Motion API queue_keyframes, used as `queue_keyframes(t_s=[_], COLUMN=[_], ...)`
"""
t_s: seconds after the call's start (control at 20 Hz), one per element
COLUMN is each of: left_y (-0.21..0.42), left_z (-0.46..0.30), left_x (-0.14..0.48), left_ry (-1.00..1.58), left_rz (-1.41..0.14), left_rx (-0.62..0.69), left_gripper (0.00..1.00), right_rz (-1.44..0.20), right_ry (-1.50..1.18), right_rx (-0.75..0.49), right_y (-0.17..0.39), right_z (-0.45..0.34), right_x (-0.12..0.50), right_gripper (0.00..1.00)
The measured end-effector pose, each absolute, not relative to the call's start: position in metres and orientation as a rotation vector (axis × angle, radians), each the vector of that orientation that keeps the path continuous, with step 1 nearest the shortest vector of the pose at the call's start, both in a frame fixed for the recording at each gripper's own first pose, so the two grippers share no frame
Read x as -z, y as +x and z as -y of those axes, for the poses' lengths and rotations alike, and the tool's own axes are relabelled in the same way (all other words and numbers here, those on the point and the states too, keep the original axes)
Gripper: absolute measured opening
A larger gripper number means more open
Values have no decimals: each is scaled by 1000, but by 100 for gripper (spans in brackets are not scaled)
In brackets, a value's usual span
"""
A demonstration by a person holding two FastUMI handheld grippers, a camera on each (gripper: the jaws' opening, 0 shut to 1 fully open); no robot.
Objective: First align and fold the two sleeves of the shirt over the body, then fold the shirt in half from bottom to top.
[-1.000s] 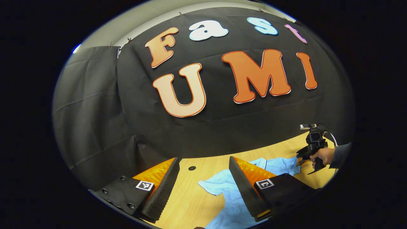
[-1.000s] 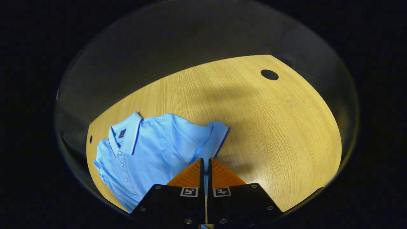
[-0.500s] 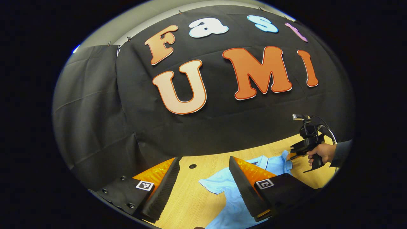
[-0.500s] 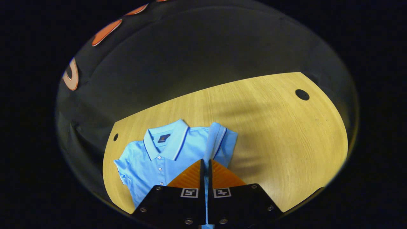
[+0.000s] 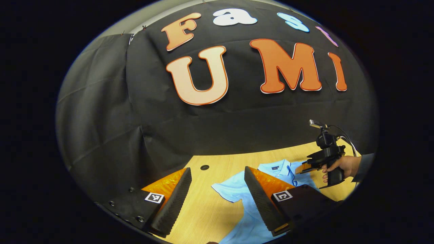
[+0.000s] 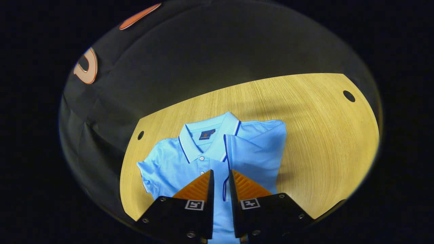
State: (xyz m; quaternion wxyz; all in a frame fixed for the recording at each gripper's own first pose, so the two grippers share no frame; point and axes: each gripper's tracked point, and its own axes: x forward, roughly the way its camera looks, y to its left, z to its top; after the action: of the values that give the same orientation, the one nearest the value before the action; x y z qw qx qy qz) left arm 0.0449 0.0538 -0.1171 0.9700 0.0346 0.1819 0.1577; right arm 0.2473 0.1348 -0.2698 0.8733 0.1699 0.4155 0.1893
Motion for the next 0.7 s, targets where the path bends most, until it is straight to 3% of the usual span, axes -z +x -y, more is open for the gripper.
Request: queue_keyframes(t_s=[0.25, 0.4, 0.65, 0.7], left_y=[80, 98, 122, 128], left_z=[-71, -79, -101, -103], left_x=[165, 202, 266, 282], left_ry=[-19, -60, -121, -120], left_rz=[-473, -573, -779, -812], left_rx=[-193, -108, -63, -64], left_gripper=[100, 100, 100, 98], right_rz=[-815, -761, -688, -686], right_ry=[255, 258, 249, 238], right_rx=[-347, -300, -218, -204], right_y=[237, 225, 197, 188], right_z=[-110, -99, -72, -67], right_x=[254, 234, 212, 212], right_gripper=[46, 64, 75, 70])
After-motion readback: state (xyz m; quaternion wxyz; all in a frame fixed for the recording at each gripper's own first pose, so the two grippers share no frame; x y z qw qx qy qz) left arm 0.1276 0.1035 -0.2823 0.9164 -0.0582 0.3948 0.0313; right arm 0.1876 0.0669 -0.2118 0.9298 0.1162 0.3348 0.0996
